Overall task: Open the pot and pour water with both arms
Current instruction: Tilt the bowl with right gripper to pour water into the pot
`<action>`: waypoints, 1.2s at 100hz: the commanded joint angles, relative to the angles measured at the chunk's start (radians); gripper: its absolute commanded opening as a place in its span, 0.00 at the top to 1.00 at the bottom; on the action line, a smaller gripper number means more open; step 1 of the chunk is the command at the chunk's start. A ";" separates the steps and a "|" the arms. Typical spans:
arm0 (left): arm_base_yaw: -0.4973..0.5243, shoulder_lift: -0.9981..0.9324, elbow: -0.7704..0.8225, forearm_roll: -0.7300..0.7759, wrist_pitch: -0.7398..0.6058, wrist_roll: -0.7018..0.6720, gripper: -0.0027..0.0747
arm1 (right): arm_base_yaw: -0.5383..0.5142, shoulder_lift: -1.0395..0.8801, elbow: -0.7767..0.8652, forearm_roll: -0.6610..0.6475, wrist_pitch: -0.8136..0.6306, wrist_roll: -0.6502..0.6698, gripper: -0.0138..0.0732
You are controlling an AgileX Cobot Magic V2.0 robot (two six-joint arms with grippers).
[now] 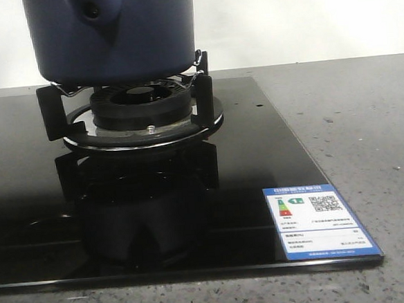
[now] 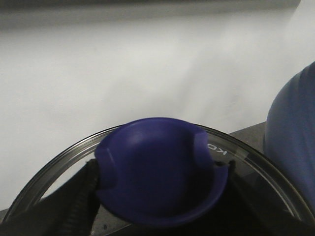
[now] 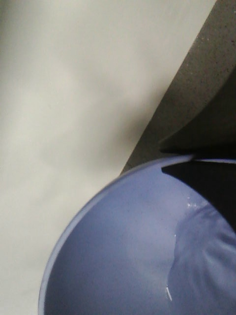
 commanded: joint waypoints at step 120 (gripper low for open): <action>0.000 -0.038 -0.038 -0.087 0.016 -0.007 0.46 | 0.028 -0.115 0.325 -0.060 -0.996 -0.004 0.89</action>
